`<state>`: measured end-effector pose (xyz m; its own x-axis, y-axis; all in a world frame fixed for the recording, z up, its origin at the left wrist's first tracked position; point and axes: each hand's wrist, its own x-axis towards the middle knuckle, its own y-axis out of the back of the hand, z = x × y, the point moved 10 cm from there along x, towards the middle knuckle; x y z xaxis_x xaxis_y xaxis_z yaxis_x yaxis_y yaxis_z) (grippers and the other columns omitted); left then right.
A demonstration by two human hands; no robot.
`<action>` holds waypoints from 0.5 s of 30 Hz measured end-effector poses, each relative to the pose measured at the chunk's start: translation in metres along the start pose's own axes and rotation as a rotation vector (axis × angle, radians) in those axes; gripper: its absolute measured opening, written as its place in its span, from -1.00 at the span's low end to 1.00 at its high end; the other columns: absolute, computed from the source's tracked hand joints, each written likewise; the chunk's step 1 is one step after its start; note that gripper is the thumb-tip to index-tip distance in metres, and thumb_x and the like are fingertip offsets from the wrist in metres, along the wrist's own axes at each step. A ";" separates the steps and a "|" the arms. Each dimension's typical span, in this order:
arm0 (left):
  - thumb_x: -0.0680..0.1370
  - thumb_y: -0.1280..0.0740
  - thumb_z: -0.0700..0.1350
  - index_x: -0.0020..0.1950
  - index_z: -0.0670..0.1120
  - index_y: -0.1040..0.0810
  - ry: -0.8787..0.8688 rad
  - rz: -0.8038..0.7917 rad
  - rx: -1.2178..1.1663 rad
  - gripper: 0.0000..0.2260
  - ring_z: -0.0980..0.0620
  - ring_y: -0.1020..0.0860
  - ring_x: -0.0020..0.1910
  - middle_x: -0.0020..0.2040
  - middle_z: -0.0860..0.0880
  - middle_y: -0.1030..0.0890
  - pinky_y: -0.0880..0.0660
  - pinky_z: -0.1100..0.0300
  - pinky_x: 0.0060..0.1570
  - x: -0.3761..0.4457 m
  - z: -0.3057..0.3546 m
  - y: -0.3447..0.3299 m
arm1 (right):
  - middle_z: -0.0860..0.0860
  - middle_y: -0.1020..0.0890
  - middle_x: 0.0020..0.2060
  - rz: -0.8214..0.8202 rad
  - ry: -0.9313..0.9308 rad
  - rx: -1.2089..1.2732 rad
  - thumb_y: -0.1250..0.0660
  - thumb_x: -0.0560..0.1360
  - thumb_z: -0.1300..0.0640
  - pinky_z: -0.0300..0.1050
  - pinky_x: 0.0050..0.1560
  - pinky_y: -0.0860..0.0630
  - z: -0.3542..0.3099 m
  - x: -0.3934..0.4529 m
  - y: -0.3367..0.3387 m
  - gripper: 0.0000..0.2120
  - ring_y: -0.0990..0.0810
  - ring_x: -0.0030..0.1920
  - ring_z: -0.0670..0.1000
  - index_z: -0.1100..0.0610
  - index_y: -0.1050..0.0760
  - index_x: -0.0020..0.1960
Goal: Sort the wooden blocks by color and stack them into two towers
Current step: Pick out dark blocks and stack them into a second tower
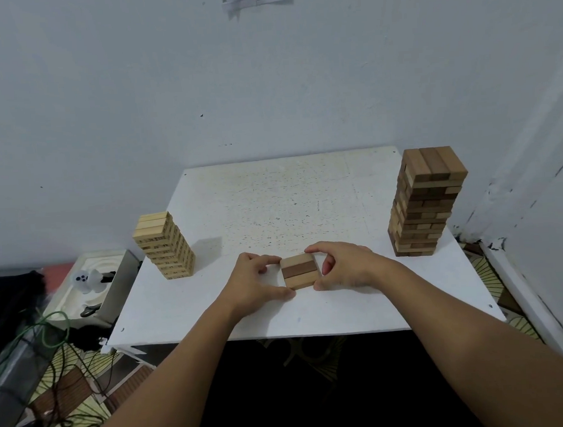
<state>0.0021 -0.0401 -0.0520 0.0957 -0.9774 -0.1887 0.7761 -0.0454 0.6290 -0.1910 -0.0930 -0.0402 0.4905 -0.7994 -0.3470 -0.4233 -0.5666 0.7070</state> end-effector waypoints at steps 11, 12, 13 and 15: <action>0.25 -0.68 0.15 0.29 0.23 -0.58 -0.179 0.075 0.077 -0.36 0.10 -0.44 0.26 0.27 0.16 -0.41 -0.44 -0.02 0.35 0.002 0.032 0.033 | -0.14 -0.49 0.06 0.190 0.153 -0.208 -0.51 0.36 -0.15 0.11 0.43 -0.16 -0.031 -0.003 0.027 -0.46 -0.48 0.10 -0.08 -0.29 -0.43 0.30; 0.23 -0.66 0.21 0.29 0.25 -0.58 -0.212 0.098 0.109 -0.35 0.08 -0.42 0.30 0.30 0.18 -0.42 -0.41 -0.08 0.38 0.002 0.040 0.042 | -0.11 -0.48 0.13 0.213 0.191 -0.207 -0.52 0.36 -0.14 0.05 0.39 -0.23 -0.041 -0.006 0.034 -0.43 -0.47 0.16 -0.02 -0.27 -0.44 0.33; 0.23 -0.64 0.24 0.30 0.26 -0.57 -0.244 0.117 0.145 -0.35 0.07 -0.39 0.35 0.33 0.20 -0.43 -0.38 -0.12 0.41 0.002 0.049 0.052 | -0.08 -0.47 0.19 0.232 0.226 -0.198 -0.53 0.37 -0.12 -0.02 0.32 -0.30 -0.050 -0.008 0.042 -0.42 -0.45 0.20 0.03 -0.23 -0.44 0.35; 0.25 -0.62 0.27 0.31 0.27 -0.56 -0.289 0.153 0.196 -0.36 0.07 -0.35 0.38 0.35 0.23 -0.44 -0.33 -0.17 0.43 0.001 0.068 0.069 | -0.06 -0.47 0.29 0.279 0.285 -0.211 -0.53 0.38 -0.08 -0.11 0.25 -0.32 -0.069 -0.014 0.061 -0.39 -0.42 0.27 0.05 -0.15 -0.45 0.39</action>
<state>0.0138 -0.0577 0.0426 -0.0008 -0.9926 0.1214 0.6297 0.0938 0.7711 -0.1711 -0.1028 0.0498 0.5826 -0.8119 0.0374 -0.4189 -0.2605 0.8698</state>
